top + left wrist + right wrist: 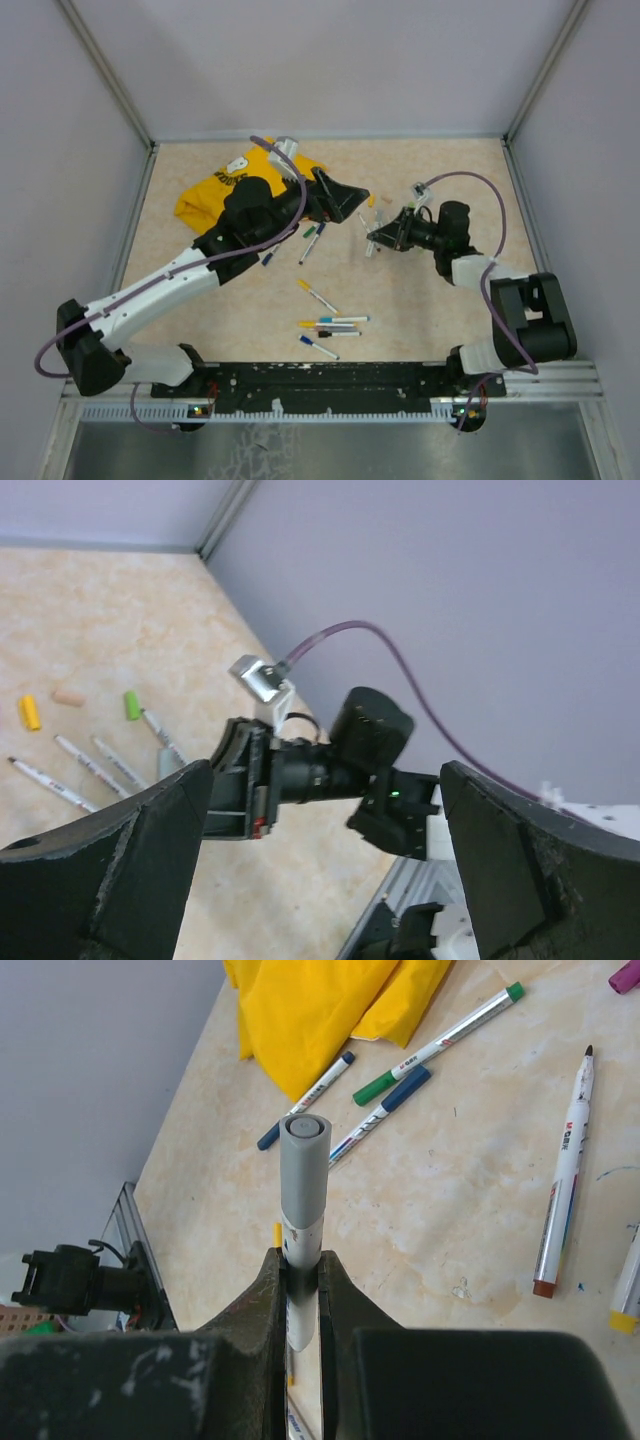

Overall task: Open the pen caps
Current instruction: Pick up the pen from the center of the board, then open the pen cap from the pen.

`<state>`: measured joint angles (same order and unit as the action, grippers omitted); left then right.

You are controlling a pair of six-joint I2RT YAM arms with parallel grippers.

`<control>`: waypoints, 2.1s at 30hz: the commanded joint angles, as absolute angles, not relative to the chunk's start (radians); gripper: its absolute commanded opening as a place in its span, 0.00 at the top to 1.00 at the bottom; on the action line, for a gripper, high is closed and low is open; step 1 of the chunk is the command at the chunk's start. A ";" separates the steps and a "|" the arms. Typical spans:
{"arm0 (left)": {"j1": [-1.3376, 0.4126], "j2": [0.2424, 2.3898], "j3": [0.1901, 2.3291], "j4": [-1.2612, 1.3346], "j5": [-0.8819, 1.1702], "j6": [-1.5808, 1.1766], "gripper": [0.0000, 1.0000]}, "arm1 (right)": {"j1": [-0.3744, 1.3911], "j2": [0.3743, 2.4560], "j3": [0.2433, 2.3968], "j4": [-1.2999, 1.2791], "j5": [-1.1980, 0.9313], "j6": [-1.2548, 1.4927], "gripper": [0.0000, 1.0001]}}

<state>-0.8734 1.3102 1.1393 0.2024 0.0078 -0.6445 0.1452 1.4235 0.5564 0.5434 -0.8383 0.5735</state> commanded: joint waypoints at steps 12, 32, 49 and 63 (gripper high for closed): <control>-0.957 1.261 1.293 0.083 -0.085 -0.682 0.01 | 0.135 1.387 0.608 0.529 -0.852 0.534 1.00; -0.651 1.067 0.580 0.665 0.358 -0.498 0.01 | 0.134 1.388 0.746 0.201 -1.136 0.190 1.00; -0.564 1.275 0.372 1.178 0.498 -0.656 0.01 | 0.135 1.433 0.810 0.070 -1.263 0.081 1.00; -0.596 1.654 0.617 1.397 0.594 -0.831 0.30 | 0.186 1.435 0.840 -0.019 -1.284 -0.020 1.00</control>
<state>-0.5682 1.5547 0.5297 1.2839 0.5457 -0.7506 0.1703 1.4487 0.7887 -0.0017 -1.2533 0.0326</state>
